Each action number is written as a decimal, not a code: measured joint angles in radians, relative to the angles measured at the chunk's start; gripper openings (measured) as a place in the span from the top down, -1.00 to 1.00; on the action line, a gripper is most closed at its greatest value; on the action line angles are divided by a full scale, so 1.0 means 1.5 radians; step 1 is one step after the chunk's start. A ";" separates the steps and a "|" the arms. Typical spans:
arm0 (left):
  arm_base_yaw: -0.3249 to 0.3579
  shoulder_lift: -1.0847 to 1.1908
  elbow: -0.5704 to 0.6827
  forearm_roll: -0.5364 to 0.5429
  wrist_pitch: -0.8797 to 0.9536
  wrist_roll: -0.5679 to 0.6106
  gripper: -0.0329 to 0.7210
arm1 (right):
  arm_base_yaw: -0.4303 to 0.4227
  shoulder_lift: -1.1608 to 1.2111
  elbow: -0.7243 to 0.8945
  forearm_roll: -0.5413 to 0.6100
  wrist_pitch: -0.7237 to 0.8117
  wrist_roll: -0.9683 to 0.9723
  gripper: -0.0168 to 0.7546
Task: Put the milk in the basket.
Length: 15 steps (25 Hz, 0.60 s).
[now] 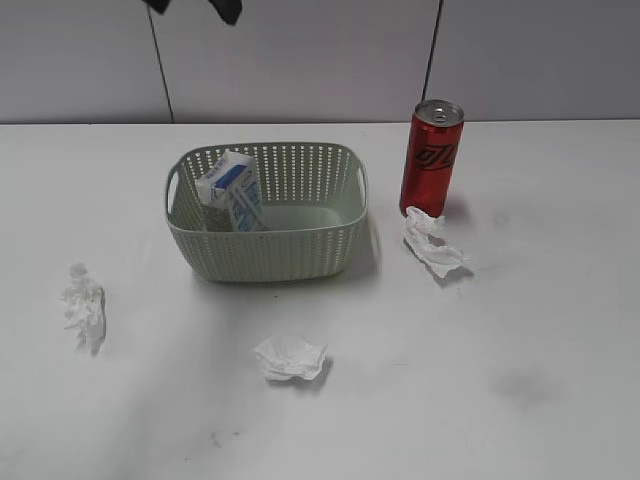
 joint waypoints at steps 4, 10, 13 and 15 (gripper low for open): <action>0.000 -0.075 0.050 0.017 -0.001 -0.003 -0.77 | 0.000 0.000 0.000 0.000 0.000 0.000 -0.57; 0.009 -0.190 0.227 0.064 0.000 -0.022 -0.74 | 0.000 0.000 0.000 0.000 0.000 0.000 -0.57; 0.026 -0.251 0.325 0.069 0.001 -0.028 -0.72 | 0.000 0.000 0.000 0.000 0.000 0.000 -0.57; 0.042 -0.288 0.390 0.070 0.001 -0.030 -0.71 | 0.000 0.000 0.000 0.001 0.000 0.000 -0.57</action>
